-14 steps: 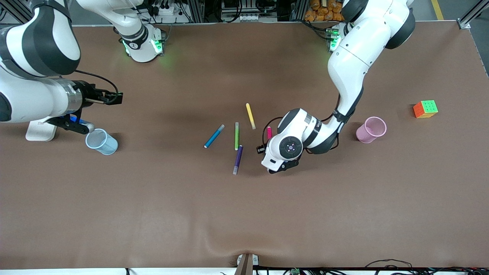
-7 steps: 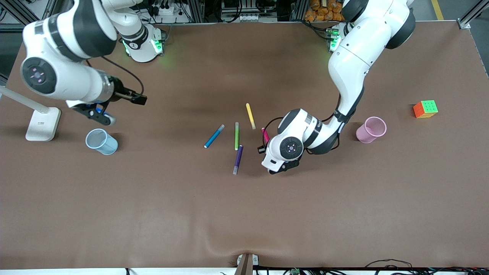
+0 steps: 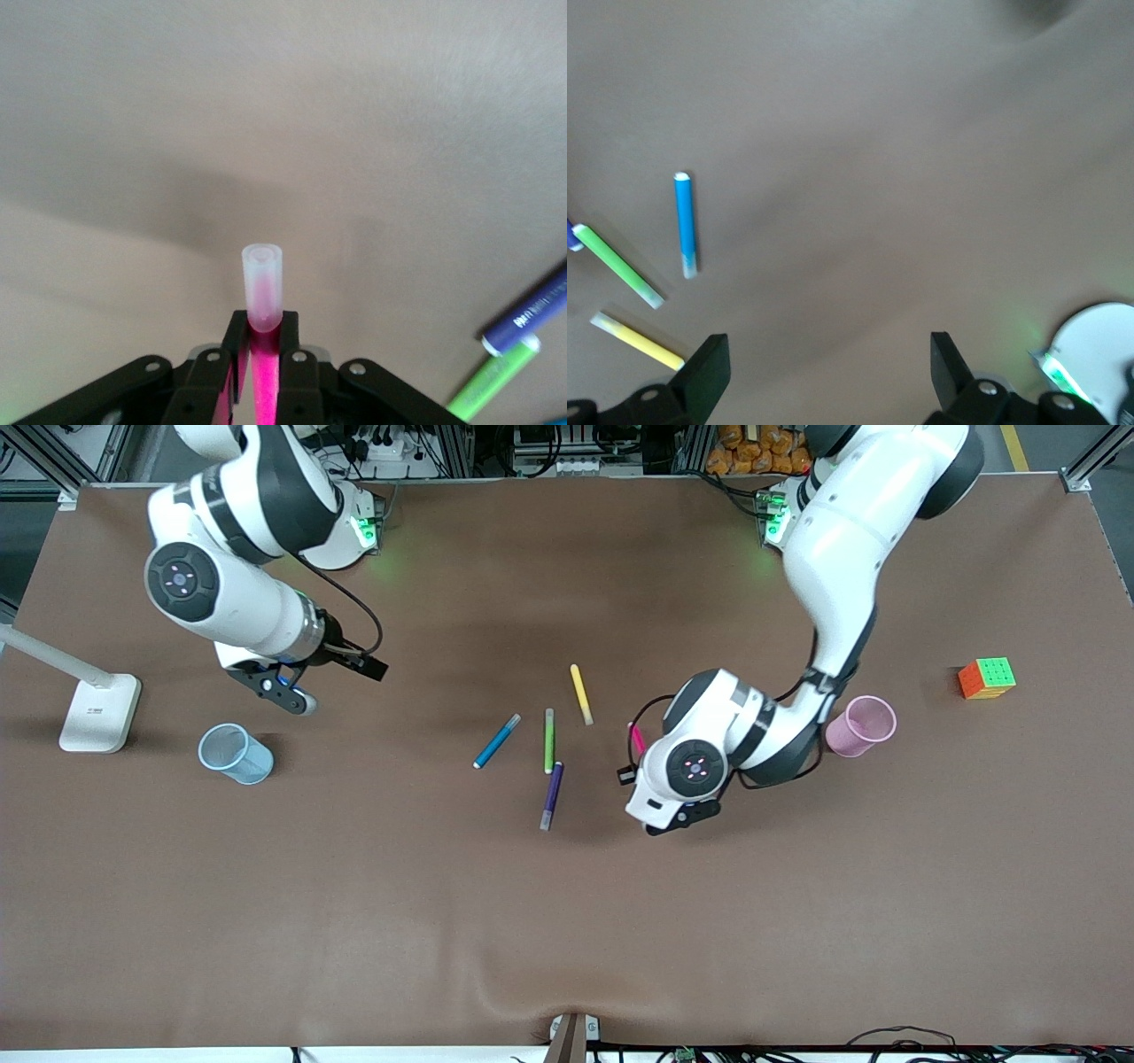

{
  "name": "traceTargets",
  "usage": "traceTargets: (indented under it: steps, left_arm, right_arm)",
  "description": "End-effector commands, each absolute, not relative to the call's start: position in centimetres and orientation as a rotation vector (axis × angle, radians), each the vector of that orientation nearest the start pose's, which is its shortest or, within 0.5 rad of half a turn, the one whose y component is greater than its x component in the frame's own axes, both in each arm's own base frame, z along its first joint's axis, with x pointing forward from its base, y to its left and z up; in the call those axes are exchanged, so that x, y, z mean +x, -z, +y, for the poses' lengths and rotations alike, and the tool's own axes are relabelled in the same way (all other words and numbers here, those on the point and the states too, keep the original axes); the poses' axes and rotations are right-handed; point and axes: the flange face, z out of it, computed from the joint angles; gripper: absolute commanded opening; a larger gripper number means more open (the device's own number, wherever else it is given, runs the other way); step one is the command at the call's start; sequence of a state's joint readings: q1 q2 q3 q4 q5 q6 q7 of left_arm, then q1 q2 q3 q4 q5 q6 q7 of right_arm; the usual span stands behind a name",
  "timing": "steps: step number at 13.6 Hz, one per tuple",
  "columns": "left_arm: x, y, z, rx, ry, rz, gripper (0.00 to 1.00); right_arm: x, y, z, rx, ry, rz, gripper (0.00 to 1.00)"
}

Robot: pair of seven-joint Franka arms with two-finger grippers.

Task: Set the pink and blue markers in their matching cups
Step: 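Grasp the pink marker with the left gripper while the right gripper reaches, then lift the pink marker while the right gripper grasps the blue marker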

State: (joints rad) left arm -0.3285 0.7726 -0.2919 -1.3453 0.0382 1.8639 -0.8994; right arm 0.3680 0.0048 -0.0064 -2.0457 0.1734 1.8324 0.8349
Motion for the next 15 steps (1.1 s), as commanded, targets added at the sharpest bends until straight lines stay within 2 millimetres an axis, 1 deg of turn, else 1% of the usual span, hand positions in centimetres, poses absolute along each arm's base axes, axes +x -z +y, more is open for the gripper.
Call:
traceTargets:
  steps: [1,2,3,4,5,6,8,9,10,11,12,14,15]
  left_arm:
    - [60.6,-32.6,-35.3,-2.996,-0.289,-0.462,0.00]
    - [60.6,-34.0,-34.7,-2.961,-0.242,-0.434,0.00]
    - [60.4,-35.1,-34.0,-2.926,-0.228,-0.415,0.00]
    - [60.1,-36.1,-33.4,-2.896,-0.224,-0.377,0.00]
    - [60.1,-37.4,-32.7,-2.883,-0.209,-0.341,0.00]
    - [60.3,-38.7,-31.8,-2.874,-0.179,-0.331,0.00]
    - [60.2,-41.0,-30.6,-2.869,-0.140,-0.341,0.00]
    - [60.3,-42.4,-29.8,-2.872,-0.117,-0.362,0.00]
    - [60.4,-43.2,-28.9,-2.871,-0.102,-0.381,0.00]
    - [60.4,-43.6,-27.7,-2.862,-0.098,-0.396,0.00]
    - [60.3,-43.5,-26.8,-2.843,-0.083,-0.398,0.00]
    - [60.1,-44.0,-26.5,-2.812,-0.037,-0.381,0.00]
    - [59.8,-44.4,-26.0,-2.795,-0.012,-0.374,0.00]
  right_arm:
    - [47.4,-39.0,22.2,-2.970,-0.347,0.850,1.00]
    - [46.8,-38.0,23.3,-2.962,-0.317,0.869,1.00]
    - [46.2,-37.5,24.6,-2.954,-0.302,0.908,1.00]
    - [45.5,-36.0,26.4,-2.961,-0.314,0.945,1.00]
    - [44.7,-34.5,28.8,-2.960,-0.298,0.969,1.00]
    - [44.2,-33.6,30.4,-2.942,-0.273,1.021,1.00]
    - [43.2,-31.8,32.8,-2.921,-0.252,1.094,1.00]
    - [42.9,-30.7,33.5,-2.916,-0.253,1.136,1.00]
    - [42.6,-29.9,34.1,-2.914,-0.244,1.163,1.00]
    - [42.4,-29.2,34.7,-2.908,-0.229,1.163,1.00]
    - [42.6,-28.5,35.1,-2.896,-0.204,1.157,1.00]
    - [43.1,-25.9,35.8,-2.855,-0.152,1.186,1.00]
    - [43.0,-25.3,36.5,-2.832,-0.126,1.197,1.00]
